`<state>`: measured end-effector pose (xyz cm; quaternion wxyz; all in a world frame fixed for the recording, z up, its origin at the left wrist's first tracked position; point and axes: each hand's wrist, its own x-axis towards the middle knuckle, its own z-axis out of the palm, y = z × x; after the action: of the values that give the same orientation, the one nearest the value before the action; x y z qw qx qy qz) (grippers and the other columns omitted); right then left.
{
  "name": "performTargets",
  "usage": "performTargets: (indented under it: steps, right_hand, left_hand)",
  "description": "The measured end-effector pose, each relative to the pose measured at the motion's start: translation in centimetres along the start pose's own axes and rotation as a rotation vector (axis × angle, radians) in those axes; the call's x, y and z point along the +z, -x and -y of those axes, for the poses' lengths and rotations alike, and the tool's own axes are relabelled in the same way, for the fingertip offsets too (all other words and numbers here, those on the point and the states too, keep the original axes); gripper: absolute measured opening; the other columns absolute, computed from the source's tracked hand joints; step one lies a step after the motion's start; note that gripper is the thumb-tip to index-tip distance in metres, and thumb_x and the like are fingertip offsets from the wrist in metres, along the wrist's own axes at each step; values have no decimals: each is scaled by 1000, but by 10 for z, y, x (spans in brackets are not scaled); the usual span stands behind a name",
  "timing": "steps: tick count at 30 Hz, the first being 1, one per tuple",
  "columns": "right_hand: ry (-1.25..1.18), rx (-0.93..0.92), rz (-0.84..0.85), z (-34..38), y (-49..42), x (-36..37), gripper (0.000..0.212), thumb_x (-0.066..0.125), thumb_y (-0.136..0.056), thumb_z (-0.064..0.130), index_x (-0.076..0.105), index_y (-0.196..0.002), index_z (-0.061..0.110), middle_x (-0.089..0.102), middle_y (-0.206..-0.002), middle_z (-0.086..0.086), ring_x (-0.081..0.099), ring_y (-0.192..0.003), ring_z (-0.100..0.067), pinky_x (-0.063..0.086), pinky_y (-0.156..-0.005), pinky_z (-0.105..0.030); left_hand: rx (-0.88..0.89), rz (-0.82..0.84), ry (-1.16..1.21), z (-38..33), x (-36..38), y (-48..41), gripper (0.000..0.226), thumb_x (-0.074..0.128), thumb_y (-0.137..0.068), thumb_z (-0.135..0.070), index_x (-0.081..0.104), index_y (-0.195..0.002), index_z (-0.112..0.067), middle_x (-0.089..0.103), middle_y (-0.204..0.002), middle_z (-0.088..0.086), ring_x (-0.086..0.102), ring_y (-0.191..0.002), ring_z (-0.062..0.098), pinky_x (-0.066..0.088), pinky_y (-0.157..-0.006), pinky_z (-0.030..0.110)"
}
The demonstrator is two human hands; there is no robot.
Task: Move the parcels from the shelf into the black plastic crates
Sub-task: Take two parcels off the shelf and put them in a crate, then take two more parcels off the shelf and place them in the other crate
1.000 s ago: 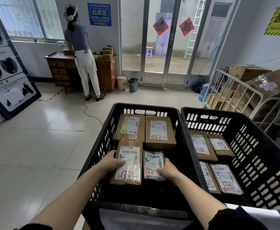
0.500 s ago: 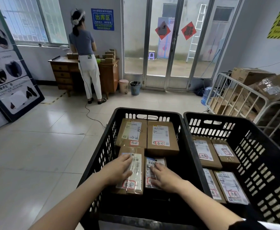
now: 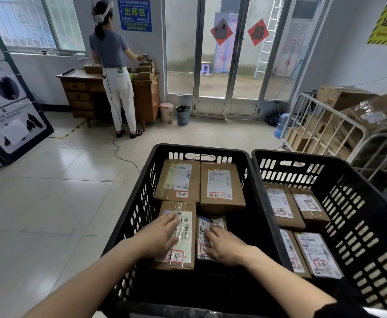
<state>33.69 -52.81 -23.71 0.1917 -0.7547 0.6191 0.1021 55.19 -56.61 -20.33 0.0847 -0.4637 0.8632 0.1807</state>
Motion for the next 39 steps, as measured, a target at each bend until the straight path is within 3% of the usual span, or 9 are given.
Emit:
performTargets:
  steps: [6, 14, 24, 39]
  right_hand:
    - [-25, 7, -48, 5, 15, -11, 63, 38, -96, 41, 14, -149, 16, 9, -158, -11, 7, -146, -24, 11, -117, -34]
    - [-109, 39, -177, 14, 46, -33, 66, 44, -94, 44, 17, -149, 18, 12, -158, -8, 9, -146, -20, 11, -119, -34]
    - [-127, 67, -283, 21, 94, -42, 71, 47, -93, 46, 15, -150, 19, 13, -158, -4, 11, -145, -15, 12, -116, -27]
    - [-210, 304, -416, 23, 178, -34, 67, 45, -95, 42, 15, -150, 18, 14, -158, -1, 12, -145, -15, 16, -118, -32]
  left_hand:
    - [-20, 8, -7, -9, -14, 9, 66, 35, -97, -42, 1, -149, -20, -7, -159, -5, -4, -146, 14, 5, -117, 34]
    - [9, -239, -22, -26, -30, 22, 66, 45, -93, -44, 18, -148, -20, 21, -156, -3, 19, -143, 14, 16, -116, 33]
    - [33, -295, 15, -29, -37, 56, 67, 49, -90, -46, 23, -147, -23, 34, -150, -2, 31, -137, 15, 27, -114, 33]
    - [236, -279, -2, -72, -26, 72, 66, 43, -93, -47, 20, -148, -19, 26, -153, -1, 23, -140, 17, 21, -115, 30]
